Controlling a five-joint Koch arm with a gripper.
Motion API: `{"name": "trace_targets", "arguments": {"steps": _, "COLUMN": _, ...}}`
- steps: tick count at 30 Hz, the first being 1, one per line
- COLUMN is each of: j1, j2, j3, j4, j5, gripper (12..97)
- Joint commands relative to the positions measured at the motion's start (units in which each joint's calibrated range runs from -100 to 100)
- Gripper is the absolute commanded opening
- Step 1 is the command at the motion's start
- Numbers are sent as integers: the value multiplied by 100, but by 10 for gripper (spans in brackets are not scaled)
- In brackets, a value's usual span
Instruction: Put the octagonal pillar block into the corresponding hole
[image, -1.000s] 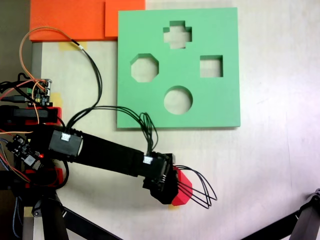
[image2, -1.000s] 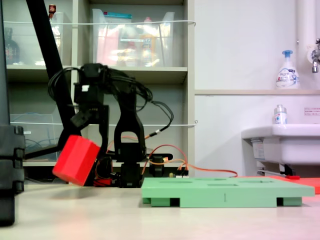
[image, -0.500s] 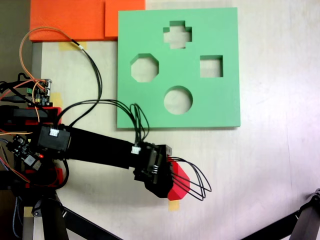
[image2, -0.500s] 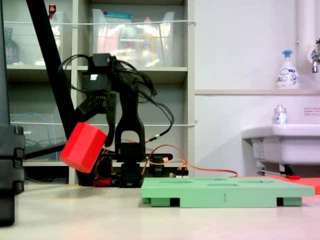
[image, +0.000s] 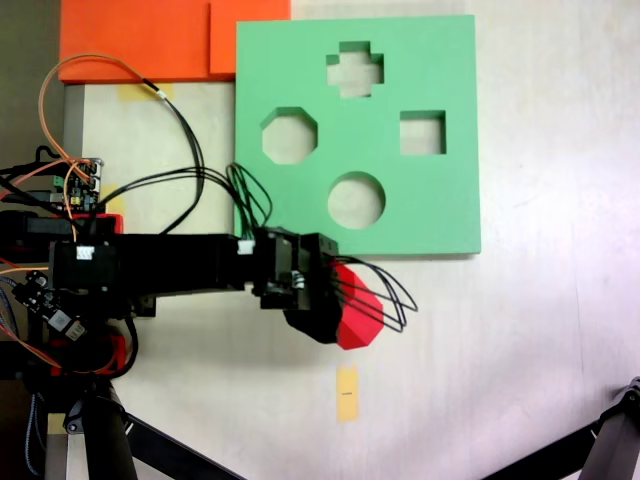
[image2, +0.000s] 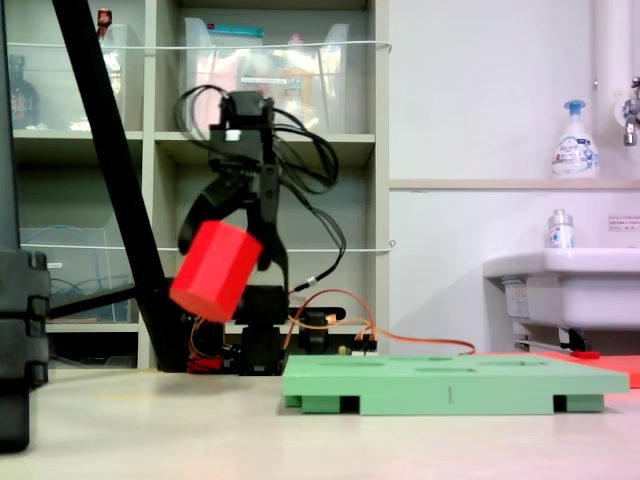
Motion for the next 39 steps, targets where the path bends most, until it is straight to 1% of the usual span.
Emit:
{"name": "trace_targets", "arguments": {"steps": 1, "j1": 264, "j2": -406, "j3": 181, "j4": -284, "j5": 210, "gripper": 454}}
{"name": "trace_targets", "arguments": {"steps": 17, "j1": 2305, "j2": -489, "j3": 171, "j4": -284, "j5": 2007, "gripper": 454}}
{"name": "trace_targets", "arguments": {"steps": 19, "j1": 2471, "j2": -489, "j3": 171, "j4": -284, "j5": 2232, "gripper": 454}}
{"name": "trace_targets", "arguments": {"steps": 25, "j1": 2720, "j2": -462, "j3": 171, "j4": -284, "j5": 2720, "gripper": 454}}
{"name": "trace_targets", "arguments": {"steps": 32, "j1": 2701, "j2": -126, "j3": -68, "j4": -226, "j5": 3033, "gripper": 454}}
{"name": "trace_targets", "arguments": {"steps": 39, "j1": 2593, "j2": 97, "j3": -527, "j4": 583, "j5": 3140, "gripper": 456}}
